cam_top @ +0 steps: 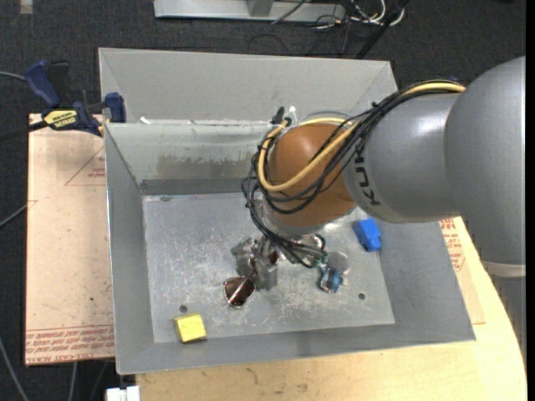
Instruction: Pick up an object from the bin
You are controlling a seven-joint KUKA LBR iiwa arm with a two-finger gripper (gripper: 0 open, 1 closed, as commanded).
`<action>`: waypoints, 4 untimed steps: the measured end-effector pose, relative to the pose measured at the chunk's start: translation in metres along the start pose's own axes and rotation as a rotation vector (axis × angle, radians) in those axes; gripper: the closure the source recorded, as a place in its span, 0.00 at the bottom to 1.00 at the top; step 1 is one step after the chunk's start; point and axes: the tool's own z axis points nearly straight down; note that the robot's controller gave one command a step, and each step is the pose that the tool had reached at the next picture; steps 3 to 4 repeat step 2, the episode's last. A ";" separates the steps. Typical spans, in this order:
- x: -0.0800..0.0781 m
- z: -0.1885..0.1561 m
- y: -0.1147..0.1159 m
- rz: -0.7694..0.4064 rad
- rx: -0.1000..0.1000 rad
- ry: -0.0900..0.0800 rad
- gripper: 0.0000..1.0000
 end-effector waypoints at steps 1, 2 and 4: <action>0.001 -0.003 0.000 0.000 -0.001 0.003 1.00; 0.001 -0.012 0.001 0.001 -0.001 0.004 1.00; 0.001 -0.012 0.001 0.001 -0.001 0.004 1.00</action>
Offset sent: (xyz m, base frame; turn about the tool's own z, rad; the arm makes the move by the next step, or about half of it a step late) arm 0.0000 -0.0001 0.0221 0.0000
